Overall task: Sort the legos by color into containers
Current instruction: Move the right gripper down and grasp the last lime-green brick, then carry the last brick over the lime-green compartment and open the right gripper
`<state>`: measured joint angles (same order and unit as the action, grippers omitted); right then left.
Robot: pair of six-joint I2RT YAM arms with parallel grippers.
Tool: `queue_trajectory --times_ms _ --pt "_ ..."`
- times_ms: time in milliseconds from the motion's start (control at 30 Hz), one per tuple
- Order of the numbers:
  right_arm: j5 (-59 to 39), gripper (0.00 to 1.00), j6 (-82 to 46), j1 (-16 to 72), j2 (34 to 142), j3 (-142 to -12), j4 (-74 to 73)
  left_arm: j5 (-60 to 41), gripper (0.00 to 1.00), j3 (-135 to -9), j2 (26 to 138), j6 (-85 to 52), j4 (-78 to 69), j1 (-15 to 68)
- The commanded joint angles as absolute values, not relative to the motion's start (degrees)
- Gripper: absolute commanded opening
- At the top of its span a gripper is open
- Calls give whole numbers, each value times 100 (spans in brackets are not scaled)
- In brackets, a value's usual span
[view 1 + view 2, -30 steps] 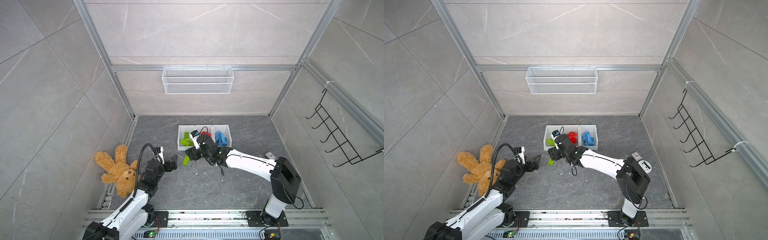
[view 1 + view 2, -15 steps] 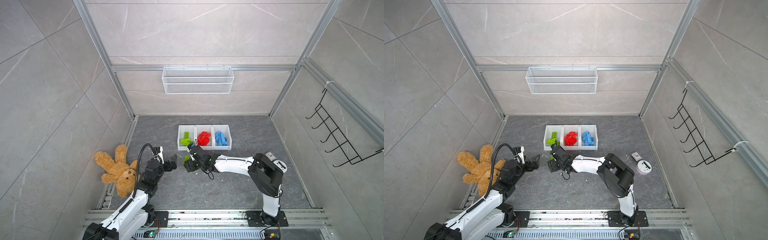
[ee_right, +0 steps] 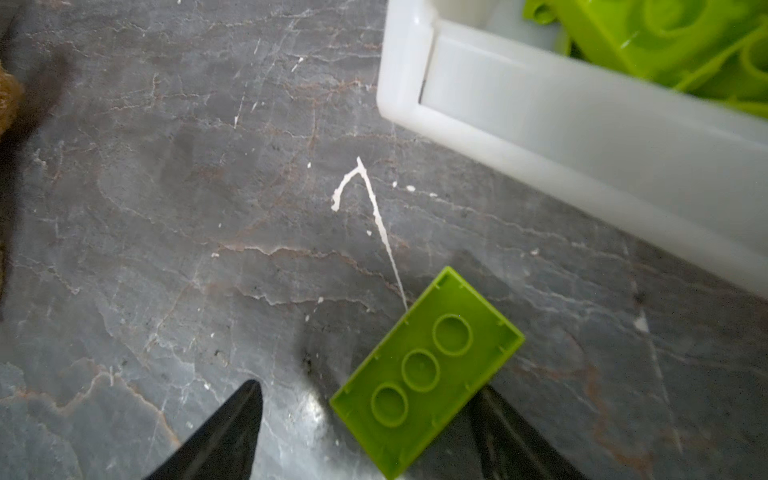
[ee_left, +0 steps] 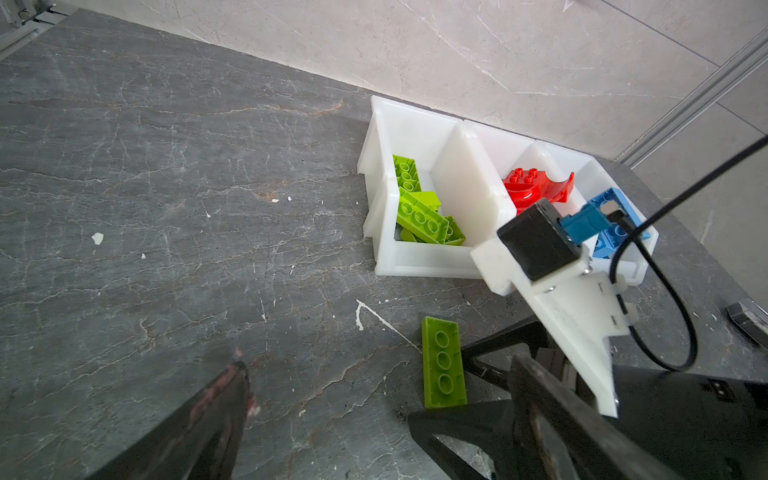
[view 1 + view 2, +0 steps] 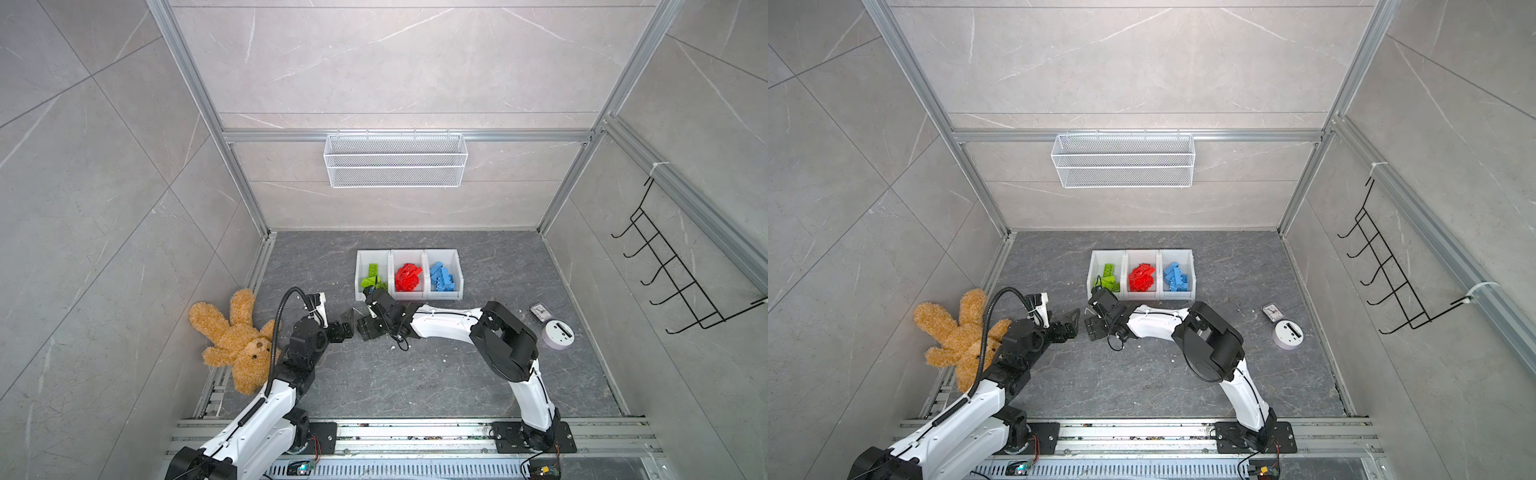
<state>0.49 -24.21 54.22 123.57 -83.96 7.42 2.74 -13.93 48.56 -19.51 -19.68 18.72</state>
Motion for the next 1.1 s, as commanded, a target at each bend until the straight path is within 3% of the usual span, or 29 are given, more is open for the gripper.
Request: queue_trajectory --times_ms 0,133,400,733,833,1067 --pt "334 80 -2245 5506 12792 -8880 1322 286 99 -1466 4767 -1846 -2142 1881" --pt "543 76 -2223 5545 13099 -9294 1743 347 99 -1441 4622 -1846 -2084 1883" --pt "1080 47 -2215 5556 13070 -9284 2001 457 99 -1402 4550 -1836 -2057 1882" --pt "976 26 -2147 5521 12392 -8914 1529 493 99 -1512 4405 -1609 -1787 1881" --pt "906 22 -2089 5464 12196 -8920 1413 801 99 -1849 4370 -1597 -1151 1887" --pt "673 23 -1823 5068 12237 -9466 1308 1638 99 -2101 4107 -1497 -615 1881"
